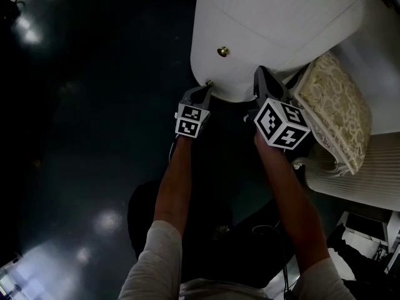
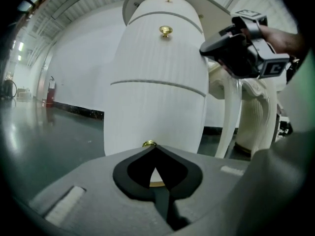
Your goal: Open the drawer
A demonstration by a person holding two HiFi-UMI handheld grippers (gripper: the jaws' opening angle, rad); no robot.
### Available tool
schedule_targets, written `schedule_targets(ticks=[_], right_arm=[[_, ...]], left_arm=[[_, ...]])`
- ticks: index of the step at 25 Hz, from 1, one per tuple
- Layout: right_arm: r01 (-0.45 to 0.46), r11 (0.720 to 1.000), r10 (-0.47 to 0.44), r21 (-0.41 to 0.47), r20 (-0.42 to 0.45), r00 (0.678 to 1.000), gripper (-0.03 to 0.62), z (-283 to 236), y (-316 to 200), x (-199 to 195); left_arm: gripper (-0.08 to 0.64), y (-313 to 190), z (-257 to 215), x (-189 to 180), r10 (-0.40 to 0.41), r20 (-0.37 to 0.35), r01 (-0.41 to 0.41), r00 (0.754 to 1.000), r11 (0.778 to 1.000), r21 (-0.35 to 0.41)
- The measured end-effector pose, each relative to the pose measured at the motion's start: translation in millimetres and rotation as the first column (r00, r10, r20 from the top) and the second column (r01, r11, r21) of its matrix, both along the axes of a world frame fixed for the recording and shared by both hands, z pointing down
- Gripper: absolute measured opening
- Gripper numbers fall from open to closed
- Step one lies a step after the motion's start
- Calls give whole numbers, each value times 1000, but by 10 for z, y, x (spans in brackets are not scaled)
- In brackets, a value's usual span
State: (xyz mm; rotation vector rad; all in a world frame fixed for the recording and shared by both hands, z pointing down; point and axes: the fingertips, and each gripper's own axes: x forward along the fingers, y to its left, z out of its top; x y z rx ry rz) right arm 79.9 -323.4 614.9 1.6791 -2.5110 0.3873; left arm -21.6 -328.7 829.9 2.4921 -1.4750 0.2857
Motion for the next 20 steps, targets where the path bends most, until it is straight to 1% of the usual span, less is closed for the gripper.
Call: schedule_targets(ticks=[2, 3, 5, 6, 7, 8, 10, 13, 16, 19, 20], right_arm=[[8, 1000, -7, 2, -17, 1000, 14, 3, 3, 7], [10, 1000, -10, 5, -24, 1000, 14, -1, 7, 10], [4, 1000, -4, 3, -13, 1000, 14, -19, 15, 40], [0, 1000, 0, 0, -2, 1000, 14, -27, 21, 51], [0, 1000, 0, -1, 1, 1000, 14, -33, 24, 52], [2, 1000, -2, 2, -4, 1000, 14, -39, 25, 45], [8, 1000, -8, 10, -14, 1000, 14, -44, 23, 35], [7, 1000, -7, 13, -12, 1000, 15, -42, 20, 51], [7, 1000, -7, 10, 6, 1000, 15, -33, 27, 60], [15, 1000, -15, 9, 20, 1000, 14, -29, 20, 72], [15, 1000, -15, 8, 25, 1000, 14, -32, 16, 75]], left_arm=[[6, 50, 17, -62, -2, 15, 2, 1000, 1000, 3], [6, 45, 1, -126, -20, 7, 20, 1000, 1000, 9], [20, 6, -84, -198, -39, -39, 40, 998, 999, 25], [104, -16, -133, -190, -32, -58, 34, 998, 999, 32], [153, -36, -175, -164, -20, -64, 23, 998, 999, 40], [164, -56, -206, -135, -10, -60, 13, 998, 999, 49], [173, -93, -209, -90, -4, -48, 6, 999, 998, 55], [173, -124, -116, -33, -7, -34, 8, 999, 999, 37], [173, -126, 1, -5, 8, 21, -8, 1000, 1000, 22], [172, -177, 23, 9, 7, 52, -9, 999, 999, 35], [156, -195, 11, 13, -1, 51, -1, 999, 999, 45]])
